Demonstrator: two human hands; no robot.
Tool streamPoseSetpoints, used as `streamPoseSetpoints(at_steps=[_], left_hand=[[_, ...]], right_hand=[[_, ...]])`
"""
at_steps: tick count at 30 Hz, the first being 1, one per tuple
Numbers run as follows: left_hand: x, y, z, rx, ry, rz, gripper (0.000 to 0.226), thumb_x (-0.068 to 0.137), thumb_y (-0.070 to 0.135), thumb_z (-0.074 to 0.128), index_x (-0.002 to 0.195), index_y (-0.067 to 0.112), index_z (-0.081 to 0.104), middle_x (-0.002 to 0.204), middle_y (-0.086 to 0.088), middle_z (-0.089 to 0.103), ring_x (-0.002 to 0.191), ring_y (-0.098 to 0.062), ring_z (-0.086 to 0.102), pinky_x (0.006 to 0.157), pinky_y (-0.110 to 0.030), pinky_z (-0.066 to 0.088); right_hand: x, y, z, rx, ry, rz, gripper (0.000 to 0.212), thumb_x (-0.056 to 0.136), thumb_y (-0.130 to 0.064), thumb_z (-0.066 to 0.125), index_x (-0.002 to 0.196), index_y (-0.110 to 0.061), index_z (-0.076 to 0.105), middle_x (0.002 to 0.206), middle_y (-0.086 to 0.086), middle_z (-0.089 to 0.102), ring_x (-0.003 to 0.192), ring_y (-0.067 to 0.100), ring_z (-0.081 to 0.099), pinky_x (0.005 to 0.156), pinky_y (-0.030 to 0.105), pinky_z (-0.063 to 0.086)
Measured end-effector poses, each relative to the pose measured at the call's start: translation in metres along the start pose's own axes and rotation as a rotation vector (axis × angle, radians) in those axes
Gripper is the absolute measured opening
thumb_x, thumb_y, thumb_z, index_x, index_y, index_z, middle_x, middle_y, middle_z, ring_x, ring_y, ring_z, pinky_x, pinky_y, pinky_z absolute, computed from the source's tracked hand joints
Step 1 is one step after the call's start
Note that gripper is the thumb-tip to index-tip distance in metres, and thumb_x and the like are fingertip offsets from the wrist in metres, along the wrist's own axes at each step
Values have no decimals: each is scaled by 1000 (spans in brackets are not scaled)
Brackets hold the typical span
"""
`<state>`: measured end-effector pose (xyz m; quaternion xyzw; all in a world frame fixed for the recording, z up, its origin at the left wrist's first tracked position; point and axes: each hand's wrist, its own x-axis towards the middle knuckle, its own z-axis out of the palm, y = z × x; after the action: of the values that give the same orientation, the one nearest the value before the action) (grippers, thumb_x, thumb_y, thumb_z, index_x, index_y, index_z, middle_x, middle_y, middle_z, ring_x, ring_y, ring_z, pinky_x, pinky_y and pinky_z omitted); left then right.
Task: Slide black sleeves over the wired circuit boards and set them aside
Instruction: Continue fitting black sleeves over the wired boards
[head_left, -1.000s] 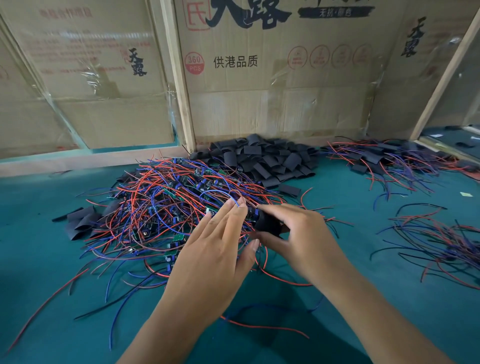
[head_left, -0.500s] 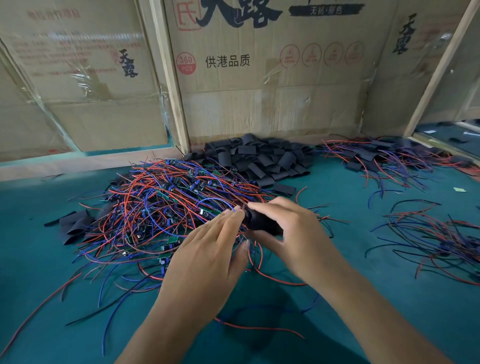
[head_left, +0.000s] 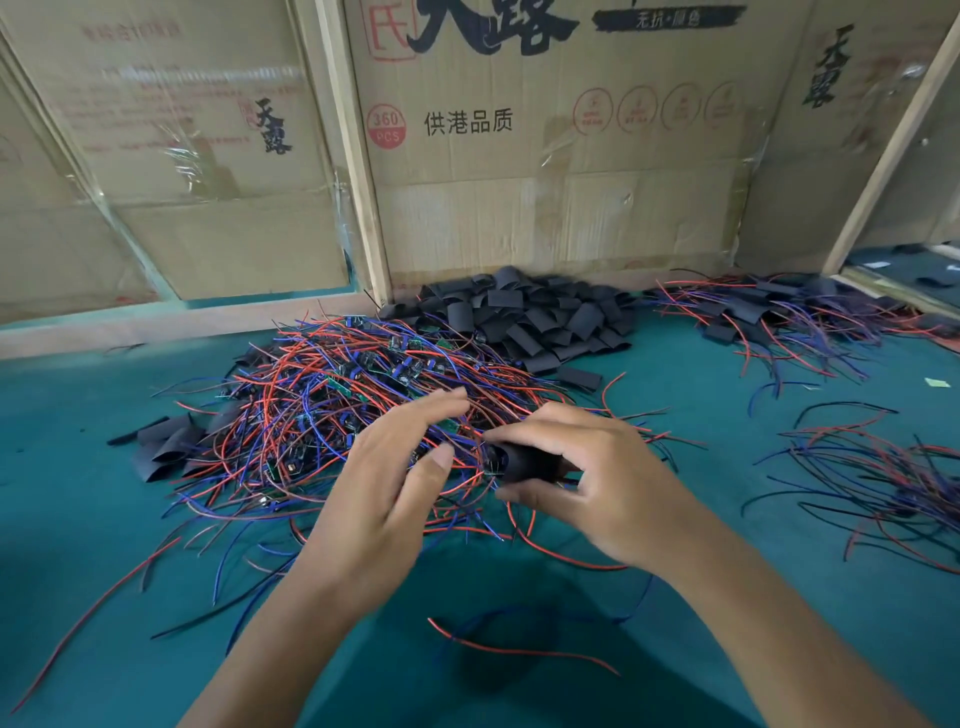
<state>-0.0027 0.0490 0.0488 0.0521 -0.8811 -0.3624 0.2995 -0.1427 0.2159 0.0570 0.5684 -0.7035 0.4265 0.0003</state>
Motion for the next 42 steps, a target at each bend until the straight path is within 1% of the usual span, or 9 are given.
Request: streamPoseSetpoints(at_steps=[2,5,7,12,18,26,34,38,42], left_hand=[[1,0,-1,27,2,-3,37,102,49,34,121,35,62,117,26,64,122,-5,54,109,-43,36],[3,3,0,117,-10,8,34,98,60,39,98,36,63,96,20,65,98,-8,57,93,-22,37],[4,3,1,75,-59,4,31,95,58,50,86,31,63,83,15,64,83,-9,58,76,-13,38],[2,5,-1,-87,-138,-78,23,91,47,64,79,27,62,64,17,53,56,-2,42,54,-11,32],[2,15,4,-68,-42,-81,27,87,45,62,74,22,61,64,-5,49,52,-6,33,49,-18,26],[1,12,3,-167,-139,-226,17,96,20,64,79,21,64,56,13,41,52,-4,30,49,-16,26],[2,15,-2,-325,-90,-301,28,88,33,67,71,11,63,52,11,27,49,-8,20,44,-15,18],[2,15,-4,-182,-85,-208,22,91,21,70,70,18,63,53,13,40,49,-4,29,47,-13,24],[2,14,-4,41,-37,-65,18,91,23,72,76,26,63,73,11,56,64,-9,47,58,-15,33]], right_hand=[[-1,-1,0,8,2,-13,41,84,-26,79,124,-19,69,103,-8,63,94,5,59,84,15,43],[-1,-2,-1,7,1,-26,42,84,-25,79,124,-18,69,104,-5,64,95,7,60,84,16,44],[-2,-2,-2,-7,-5,-24,42,84,-25,79,124,-17,69,106,-4,64,96,7,59,84,18,45],[-3,-1,0,-76,-56,-33,48,84,-27,80,129,-16,66,108,-4,64,98,7,58,87,23,46],[-4,-3,1,-130,-45,-14,41,86,-31,77,122,-16,65,109,-3,65,99,15,59,87,33,46],[-2,-3,6,-130,-16,-6,35,84,-29,75,115,-13,69,103,2,67,94,21,62,83,36,47],[-2,-6,4,-147,-35,-31,46,84,-36,71,123,-12,67,110,3,67,101,22,61,88,32,45],[-2,-6,3,-168,-47,-12,46,86,-29,76,128,-14,65,114,1,66,104,20,60,91,32,45],[-2,-3,2,-169,-48,-12,46,87,-28,75,130,-13,64,116,1,67,107,20,60,93,32,46]])
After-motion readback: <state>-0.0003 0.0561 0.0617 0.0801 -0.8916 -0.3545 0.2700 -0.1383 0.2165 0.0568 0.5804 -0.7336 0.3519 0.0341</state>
